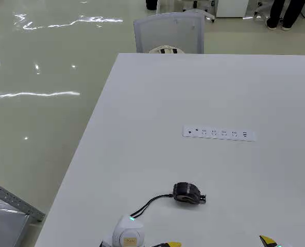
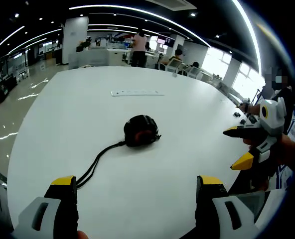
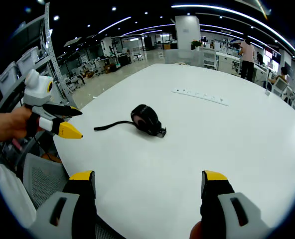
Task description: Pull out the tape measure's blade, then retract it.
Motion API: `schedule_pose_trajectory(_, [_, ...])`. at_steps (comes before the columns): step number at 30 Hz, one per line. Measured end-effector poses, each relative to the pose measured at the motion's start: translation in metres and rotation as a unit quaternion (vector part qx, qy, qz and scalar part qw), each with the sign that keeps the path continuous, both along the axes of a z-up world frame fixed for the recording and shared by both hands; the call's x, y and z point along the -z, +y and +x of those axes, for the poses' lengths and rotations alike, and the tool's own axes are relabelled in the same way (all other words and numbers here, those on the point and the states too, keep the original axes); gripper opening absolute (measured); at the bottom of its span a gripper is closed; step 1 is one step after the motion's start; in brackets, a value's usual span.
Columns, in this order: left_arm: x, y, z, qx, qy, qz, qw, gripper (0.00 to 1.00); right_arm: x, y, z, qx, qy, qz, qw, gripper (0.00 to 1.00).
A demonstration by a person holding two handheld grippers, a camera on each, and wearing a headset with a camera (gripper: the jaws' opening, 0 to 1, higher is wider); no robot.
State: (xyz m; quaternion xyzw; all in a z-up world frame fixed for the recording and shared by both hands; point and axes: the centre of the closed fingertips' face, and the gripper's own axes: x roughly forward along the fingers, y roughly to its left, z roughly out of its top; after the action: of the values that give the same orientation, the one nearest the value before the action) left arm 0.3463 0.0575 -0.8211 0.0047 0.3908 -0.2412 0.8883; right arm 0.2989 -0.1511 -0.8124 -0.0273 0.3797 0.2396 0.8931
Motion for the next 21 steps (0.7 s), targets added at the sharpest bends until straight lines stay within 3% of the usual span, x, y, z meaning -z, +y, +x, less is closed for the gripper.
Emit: schedule_pose_trajectory(21, [0.0028,-0.0045,0.0073,0.000,0.005,0.000,1.0000,0.96,0.0022,-0.0013,0.0067,-0.004,0.002,0.002,1.0000,0.89])
